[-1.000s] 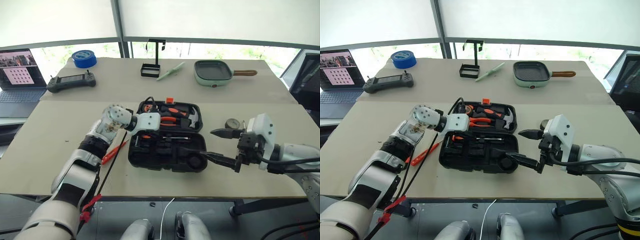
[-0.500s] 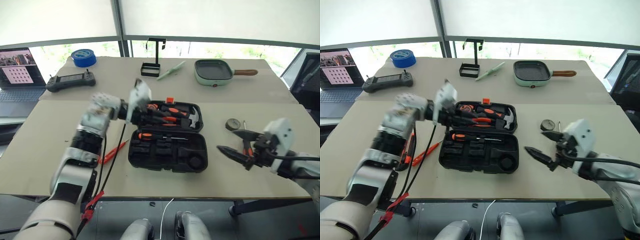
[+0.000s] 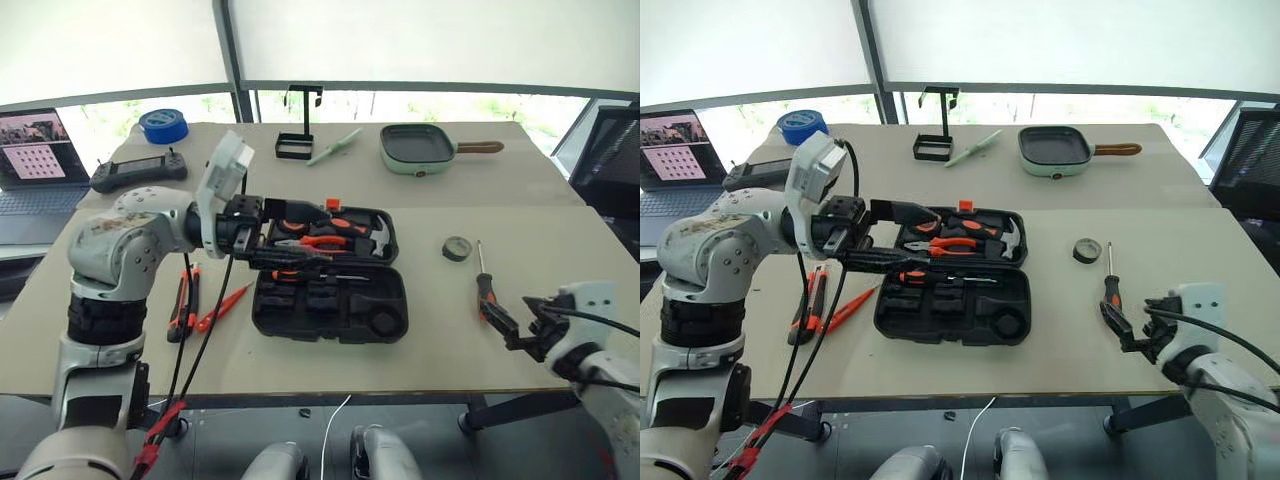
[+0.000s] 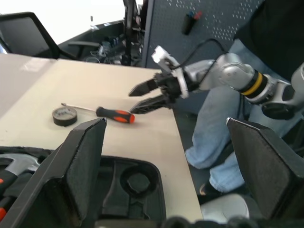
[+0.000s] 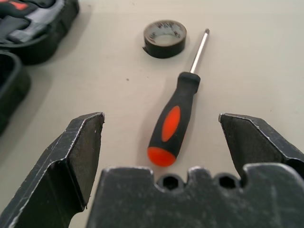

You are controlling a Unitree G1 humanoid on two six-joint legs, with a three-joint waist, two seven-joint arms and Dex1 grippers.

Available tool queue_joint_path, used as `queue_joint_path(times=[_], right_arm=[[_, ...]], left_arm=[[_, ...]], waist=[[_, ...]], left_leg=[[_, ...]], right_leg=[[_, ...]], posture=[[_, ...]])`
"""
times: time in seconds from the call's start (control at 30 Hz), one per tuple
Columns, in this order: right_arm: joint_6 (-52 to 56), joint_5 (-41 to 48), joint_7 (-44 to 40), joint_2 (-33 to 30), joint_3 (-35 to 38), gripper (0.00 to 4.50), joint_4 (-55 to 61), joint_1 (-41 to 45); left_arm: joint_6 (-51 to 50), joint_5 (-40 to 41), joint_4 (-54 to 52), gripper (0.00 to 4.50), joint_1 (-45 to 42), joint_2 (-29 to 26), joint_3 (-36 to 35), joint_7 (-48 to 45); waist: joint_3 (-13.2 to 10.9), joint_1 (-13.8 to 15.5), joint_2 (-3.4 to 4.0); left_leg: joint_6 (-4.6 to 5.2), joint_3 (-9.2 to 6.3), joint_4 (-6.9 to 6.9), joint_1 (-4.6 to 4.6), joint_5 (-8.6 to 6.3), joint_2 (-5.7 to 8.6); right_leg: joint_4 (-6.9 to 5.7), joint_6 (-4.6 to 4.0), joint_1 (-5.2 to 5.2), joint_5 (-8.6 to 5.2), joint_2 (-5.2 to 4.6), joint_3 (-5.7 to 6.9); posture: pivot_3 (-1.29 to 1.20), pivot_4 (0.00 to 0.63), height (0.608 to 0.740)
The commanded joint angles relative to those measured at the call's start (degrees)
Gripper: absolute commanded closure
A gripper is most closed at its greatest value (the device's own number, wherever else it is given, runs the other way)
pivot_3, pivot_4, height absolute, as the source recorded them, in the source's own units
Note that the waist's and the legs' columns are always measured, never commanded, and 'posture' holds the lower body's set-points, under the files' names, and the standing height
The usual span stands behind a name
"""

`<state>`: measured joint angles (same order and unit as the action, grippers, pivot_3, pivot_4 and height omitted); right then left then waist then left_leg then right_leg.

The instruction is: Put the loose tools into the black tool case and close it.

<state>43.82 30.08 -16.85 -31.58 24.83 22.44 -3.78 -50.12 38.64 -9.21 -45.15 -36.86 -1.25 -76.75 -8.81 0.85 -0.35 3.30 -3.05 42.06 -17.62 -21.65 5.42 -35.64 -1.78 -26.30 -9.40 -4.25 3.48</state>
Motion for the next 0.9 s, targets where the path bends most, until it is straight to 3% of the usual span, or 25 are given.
queue_joint_path(times=[0.03, 0.27, 0.37, 0.63, 0.77, 0.9], right_arm=[[-5.0, -4.3, 0.4, 0.7, -2.7, 0.00, -8.4, 4.1], [-11.8, -9.2, 0.9, 2.2, -4.5, 0.00, -20.1, 8.8], [-12.7, -8.4, 2.4, 4.1, -2.5, 0.72, -20.7, 9.1], [-12.7, -3.6, 3.9, 6.6, 4.4, 3.32, -13.7, 8.5], [-11.1, 0.8, -0.5, 2.6, 6.7, 3.38, -11.8, 11.2], [-5.4, 7.1, -10.9, -5.3, 3.2, 3.38, -10.6, 16.4]], left_arm=[[1.1, 1.0, -1.3, 0.13, 0.0, -1.4, 0.2, 0.0], [1.2, 0.8, 0.0, 0.13, -0.6, -2.1, 0.5, 1.4], [1.9, 0.4, 0.4, 0.00, -0.5, -2.5, 0.7, 1.5], [3.3, 0.0, 3.9, 0.00, -1.2, -4.3, 1.3, -0.7], [5.3, -0.6, 5.5, 0.00, -1.4, -6.0, 1.9, -3.0], [5.6, -0.3, 6.0, 0.00, -1.7, -7.2, 2.0, -4.2]], waist=[[0.0, -0.1, 0.01], [0.0, -0.4, 0.05], [0.0, -0.4, 0.05], [0.0, -0.4, 0.14], [-0.1, -0.9, 0.38], [-0.1, -1.2, 0.45]], left_leg=[[0.00, 0.00, -0.08, 0.01, 0.01, 0.00], [-0.04, 0.02, -0.20, 0.05, 0.03, -0.01], [-0.05, 0.02, -0.20, 0.09, 0.03, -0.01], [-0.11, 0.01, -0.26, 0.09, 0.05, -0.01], [-0.11, 0.02, -0.28, 0.09, 0.05, -0.01], [-0.10, 0.02, -0.32, 0.08, 0.05, -0.03]], right_leg=[[0.02, 0.00, -0.01, -0.02, -0.01, -0.01], [0.21, -0.05, 0.01, -0.04, 0.01, 0.02], [0.22, -0.05, 0.04, -0.04, 0.01, 0.03], [0.22, -0.05, 0.01, -0.04, 0.03, 0.05], [0.23, -0.05, -0.01, -0.04, 0.03, 0.04], [0.27, -0.05, 0.00, -0.04, 0.04, 0.03]], posture=[[0.00, 0.150, 0.740], [0.00, 0.150, 0.740], [0.00, 0.150, 0.740], [0.00, 0.150, 0.740], [0.00, 0.150, 0.740], [0.00, 0.150, 0.740]])
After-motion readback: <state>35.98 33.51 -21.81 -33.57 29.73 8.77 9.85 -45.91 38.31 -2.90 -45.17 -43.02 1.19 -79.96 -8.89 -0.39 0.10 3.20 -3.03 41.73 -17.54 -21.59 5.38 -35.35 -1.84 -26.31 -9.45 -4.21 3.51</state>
